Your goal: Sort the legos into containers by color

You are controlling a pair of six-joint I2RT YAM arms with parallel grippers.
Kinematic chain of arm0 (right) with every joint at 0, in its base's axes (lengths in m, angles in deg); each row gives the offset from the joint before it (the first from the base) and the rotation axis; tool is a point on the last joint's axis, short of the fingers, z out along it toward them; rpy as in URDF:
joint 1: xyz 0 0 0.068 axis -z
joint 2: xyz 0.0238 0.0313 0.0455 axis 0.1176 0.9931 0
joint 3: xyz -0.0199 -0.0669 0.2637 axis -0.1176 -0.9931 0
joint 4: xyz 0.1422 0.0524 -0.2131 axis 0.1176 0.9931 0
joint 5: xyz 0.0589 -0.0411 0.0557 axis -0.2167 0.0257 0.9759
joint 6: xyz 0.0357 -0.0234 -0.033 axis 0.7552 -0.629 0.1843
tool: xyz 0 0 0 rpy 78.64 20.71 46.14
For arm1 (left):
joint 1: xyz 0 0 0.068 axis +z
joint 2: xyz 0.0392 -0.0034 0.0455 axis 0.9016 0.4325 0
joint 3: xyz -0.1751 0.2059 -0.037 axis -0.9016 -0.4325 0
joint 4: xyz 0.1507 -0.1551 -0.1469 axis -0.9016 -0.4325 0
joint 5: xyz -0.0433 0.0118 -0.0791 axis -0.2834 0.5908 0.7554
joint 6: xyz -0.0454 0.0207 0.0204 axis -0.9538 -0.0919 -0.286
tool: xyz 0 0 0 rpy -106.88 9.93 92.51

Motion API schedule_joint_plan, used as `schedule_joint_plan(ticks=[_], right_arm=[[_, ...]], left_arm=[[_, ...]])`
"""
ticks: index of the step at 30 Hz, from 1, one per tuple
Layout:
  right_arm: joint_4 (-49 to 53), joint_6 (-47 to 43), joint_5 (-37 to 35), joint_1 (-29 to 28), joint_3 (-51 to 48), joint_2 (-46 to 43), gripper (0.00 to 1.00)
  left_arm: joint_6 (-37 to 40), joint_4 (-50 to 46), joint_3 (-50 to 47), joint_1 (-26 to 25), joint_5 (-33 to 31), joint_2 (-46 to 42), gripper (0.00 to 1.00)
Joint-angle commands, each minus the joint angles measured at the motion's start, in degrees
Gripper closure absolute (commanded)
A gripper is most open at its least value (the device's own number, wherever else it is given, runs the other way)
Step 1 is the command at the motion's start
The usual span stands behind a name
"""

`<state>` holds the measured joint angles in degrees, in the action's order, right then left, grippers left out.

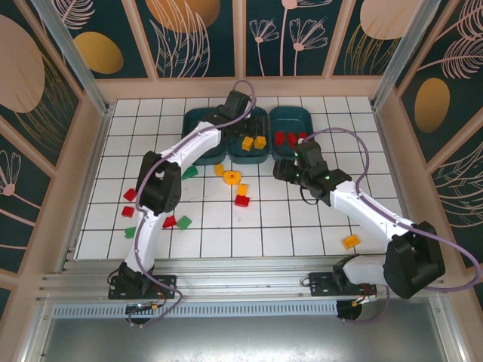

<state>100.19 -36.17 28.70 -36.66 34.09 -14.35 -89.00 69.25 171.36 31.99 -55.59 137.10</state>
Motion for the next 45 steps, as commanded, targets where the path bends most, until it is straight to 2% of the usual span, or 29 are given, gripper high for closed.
schedule_joint_plan(ticks=[1,5,9,14,17,22,30,36,39,45], right_arm=[[0.70,1.28,-2.39,-2.23,1.46,-0.14,0.33],[-1.64,2.11,-3.61,-7.96,2.98,3.89,0.30],[-2.95,1.10,-7.82,-16.16,7.61,12.50,0.21],[-3.49,0.11,-11.08,-21.28,14.52,23.29,0.10],[-2.77,-0.24,-11.66,-21.51,19.24,29.79,0.08],[0.67,2.86,-12.96,-21.19,27.83,39.17,0.06],[2.45,11.79,-19.20,-21.86,34.89,48.18,0.06],[2.53,13.76,-23.52,-22.03,35.78,50.53,0.20],[1.03,12.87,-23.38,-22.14,34.94,50.48,0.28],[-2.72,10.36,-25.57,-23.98,30.84,46.50,0.44]], left_arm=[[0.86,3.10,-8.38,-0.19,-3.17,-11.97,0.26],[-2.91,9.45,-28.21,0.66,-12.26,-27.38,0.19],[-8.77,13.61,-51.10,5.41,-16.45,-45.02,0.02],[-14.54,11.99,-74.96,14.66,-17.83,-65.47,0.02],[-15.75,8.35,-82.78,16.09,-18.43,-74.68,0.01],[-17.39,7.02,-87.53,16.14,-17.50,-82.08,0.02],[-17.07,10.34,-84.34,16.18,-15.18,-76.24,0.01],[-16.20,11.72,-83.32,16.15,-14.60,-73.74,0.02],[-16.05,11.99,-83.58,16.18,-14.53,-73.58,0.01],[-15.40,11.05,-83.27,16.19,-14.83,-73.71,0.01]])
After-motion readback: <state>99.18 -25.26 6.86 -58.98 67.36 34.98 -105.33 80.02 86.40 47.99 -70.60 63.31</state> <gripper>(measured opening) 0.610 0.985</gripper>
